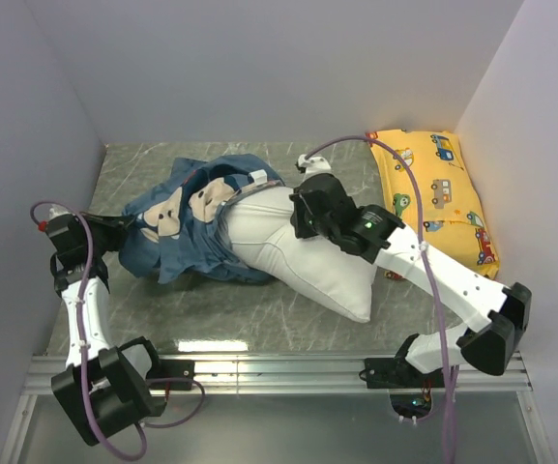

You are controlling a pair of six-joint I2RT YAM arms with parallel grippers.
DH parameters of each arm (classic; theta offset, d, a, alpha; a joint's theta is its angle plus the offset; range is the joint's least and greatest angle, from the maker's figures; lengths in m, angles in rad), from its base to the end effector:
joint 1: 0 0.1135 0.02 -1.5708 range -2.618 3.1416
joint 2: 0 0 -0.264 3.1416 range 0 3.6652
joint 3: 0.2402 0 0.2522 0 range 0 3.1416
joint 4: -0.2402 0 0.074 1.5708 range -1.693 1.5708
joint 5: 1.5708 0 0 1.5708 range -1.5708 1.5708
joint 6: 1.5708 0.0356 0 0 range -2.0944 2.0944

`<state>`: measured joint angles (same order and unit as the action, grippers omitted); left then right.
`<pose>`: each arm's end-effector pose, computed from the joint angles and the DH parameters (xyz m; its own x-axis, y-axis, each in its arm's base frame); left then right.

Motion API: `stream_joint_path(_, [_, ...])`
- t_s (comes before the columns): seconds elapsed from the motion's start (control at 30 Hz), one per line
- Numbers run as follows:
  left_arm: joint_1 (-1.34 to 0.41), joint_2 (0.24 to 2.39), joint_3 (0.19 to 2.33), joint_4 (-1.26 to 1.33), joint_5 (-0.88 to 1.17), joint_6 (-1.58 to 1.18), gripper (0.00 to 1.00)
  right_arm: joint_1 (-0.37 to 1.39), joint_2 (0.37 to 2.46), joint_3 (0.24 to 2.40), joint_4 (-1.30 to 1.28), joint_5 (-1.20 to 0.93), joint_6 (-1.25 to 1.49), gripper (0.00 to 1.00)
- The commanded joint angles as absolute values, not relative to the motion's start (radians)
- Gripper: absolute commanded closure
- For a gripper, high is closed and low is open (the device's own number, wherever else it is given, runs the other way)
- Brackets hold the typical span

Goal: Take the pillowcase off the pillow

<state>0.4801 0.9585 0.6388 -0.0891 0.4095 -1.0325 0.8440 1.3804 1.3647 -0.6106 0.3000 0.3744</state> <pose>0.1995 0.0879 0.2671 -0.0952 -0.9376 -0.3345 -0.3538 0.3460 -0.8690 0.2095 0.2198 0.3656 -0.5654 -0.1101 -0.8174 -0.3739 0.9176 0.1351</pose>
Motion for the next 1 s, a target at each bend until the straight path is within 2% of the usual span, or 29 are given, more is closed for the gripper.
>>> stream_joint_path(0.0, [0.624,1.0,0.715,-0.052,0.198,-1.012,1.0,0.752,1.227,1.384,-0.739,0.466,0.347,1.0])
stream_joint_path(0.17, [0.641,1.057,0.749,-0.031,0.21,-0.986,1.0,0.735,1.193,1.397,-0.736,0.404,0.325,1.0])
stream_joint_path(0.4, [0.572,1.071,0.709,-0.035,0.195,-0.927,1.0,0.733,1.233,1.281,-0.623,0.288,0.314,1.0])
stream_joint_path(0.57, [0.586,1.156,0.751,-0.08,0.156,-0.885,1.0,0.729,1.126,1.311,-0.67,0.313,0.328,1.0])
stream_joint_path(0.73, [0.595,1.193,0.735,-0.017,0.19,-0.933,1.0,0.709,1.037,1.474,-0.817,0.356,0.344,1.0])
stream_joint_path(0.97, [0.594,1.258,0.779,-0.014,0.183,-0.925,0.99,0.71,0.962,1.525,-0.867,0.371,0.356,1.0])
